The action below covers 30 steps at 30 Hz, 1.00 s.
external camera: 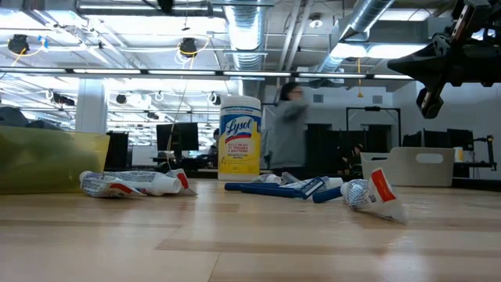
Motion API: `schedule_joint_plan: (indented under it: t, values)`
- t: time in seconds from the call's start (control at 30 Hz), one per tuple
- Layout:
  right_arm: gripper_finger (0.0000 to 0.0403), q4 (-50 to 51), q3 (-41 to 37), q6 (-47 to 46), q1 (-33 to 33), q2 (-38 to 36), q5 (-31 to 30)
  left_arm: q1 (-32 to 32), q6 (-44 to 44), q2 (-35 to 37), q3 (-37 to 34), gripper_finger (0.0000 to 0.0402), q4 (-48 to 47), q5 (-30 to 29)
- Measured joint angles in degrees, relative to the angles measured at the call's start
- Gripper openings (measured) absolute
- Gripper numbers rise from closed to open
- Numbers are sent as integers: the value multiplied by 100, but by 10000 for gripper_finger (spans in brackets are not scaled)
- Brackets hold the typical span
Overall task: Pick & Place Travel size toiletries
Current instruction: Put the dark blue razor into the black bin
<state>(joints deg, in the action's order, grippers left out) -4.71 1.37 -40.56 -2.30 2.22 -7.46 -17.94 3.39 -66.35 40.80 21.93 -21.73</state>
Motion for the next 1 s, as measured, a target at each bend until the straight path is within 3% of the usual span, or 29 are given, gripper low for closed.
schedule_joint_plan:
  t: [0.17, 0.33, 0.57, 0.83, 1.0]
  values:
    - [0, 0, 0, 0, -1, 0, 0, 754, -15, -1084, 169, 236, 211, 1222]
    - [0, 0, 0, 0, -1, 0, 0, 972, -508, -2390, 771, 264, 252, 2058]
    - [0, 0, 0, 0, 0, 1, 0, 980, -1256, -3712, 1424, 257, 249, 2218]
    - [0, 0, 0, 0, -1, 1, -2, 1292, -1367, -4206, 1480, 253, 37, 2539]
    - [0, 0, 0, 0, -1, 2, 0, 1507, -1367, -4388, 1478, 253, -117, 3054]
